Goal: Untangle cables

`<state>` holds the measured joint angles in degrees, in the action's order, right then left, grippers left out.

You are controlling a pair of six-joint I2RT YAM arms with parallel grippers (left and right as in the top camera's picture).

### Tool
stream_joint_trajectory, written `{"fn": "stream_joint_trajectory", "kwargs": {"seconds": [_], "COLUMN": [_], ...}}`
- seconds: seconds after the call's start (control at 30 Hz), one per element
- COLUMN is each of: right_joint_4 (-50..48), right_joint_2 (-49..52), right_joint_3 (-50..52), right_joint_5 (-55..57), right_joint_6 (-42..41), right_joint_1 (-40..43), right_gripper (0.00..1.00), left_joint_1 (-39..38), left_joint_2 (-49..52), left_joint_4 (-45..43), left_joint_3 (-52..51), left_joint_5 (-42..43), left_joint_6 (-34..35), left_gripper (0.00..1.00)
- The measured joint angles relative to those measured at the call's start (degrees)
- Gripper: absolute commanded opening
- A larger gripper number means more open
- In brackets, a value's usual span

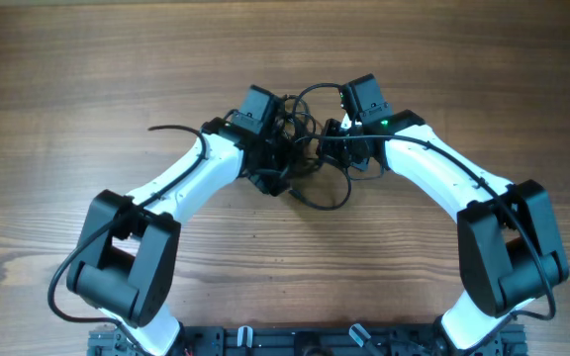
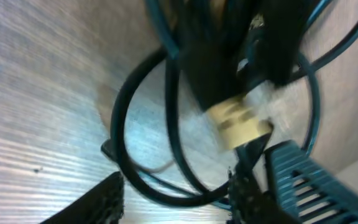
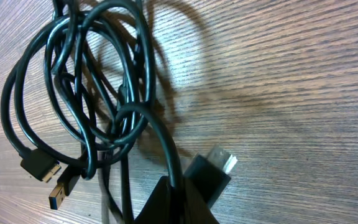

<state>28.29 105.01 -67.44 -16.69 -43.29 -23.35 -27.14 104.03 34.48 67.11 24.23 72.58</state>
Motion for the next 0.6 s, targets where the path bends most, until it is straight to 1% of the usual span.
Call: {"fn": "stream_joint_trajectory", "kwargs": {"seconds": [0.03,0.1,0.17,0.3,0.4,0.5,0.57,0.6], "right_joint_4": [0.0,0.0,0.0,0.0,0.0,0.0,0.0,0.0], "right_joint_2": [0.0,0.0,0.0,0.0,0.0,0.0,0.0,0.0], "right_joint_3": [0.0,0.0,0.0,0.0,0.0,0.0,0.0,0.0], "right_joint_5": [0.0,0.0,0.0,0.0,0.0,0.0,0.0,0.0], "right_joint_6": [0.0,0.0,0.0,0.0,0.0,0.0,0.0,0.0], "right_joint_1": [0.0,0.0,0.0,0.0,0.0,0.0,0.0,0.0], "right_gripper": [0.06,0.06,0.06,0.06,0.06,0.06,0.06,0.06], "left_joint_1": [-0.5,-1.3,-1.8,-1.5,-1.1,-1.0,-1.0,-1.0], "left_joint_2": [0.0,0.0,0.0,0.0,0.0,0.0,0.0,0.0], "left_joint_4": [0.3,1.1,1.4,1.0,0.1,0.0,0.0,0.0], "left_joint_3": [0.0,0.0,0.0,0.0,0.0,0.0,0.0,0.0], "left_joint_5": [0.0,0.1,0.0,-1.1,-2.8,-4.3,-5.2,-5.7], "left_joint_6": [0.0,-0.2,-1.2,-2.0,-1.7,-0.1,1.4,2.0], "left_gripper": [0.45,0.45,0.48,0.49,0.54,0.57,0.54,0.5]}}
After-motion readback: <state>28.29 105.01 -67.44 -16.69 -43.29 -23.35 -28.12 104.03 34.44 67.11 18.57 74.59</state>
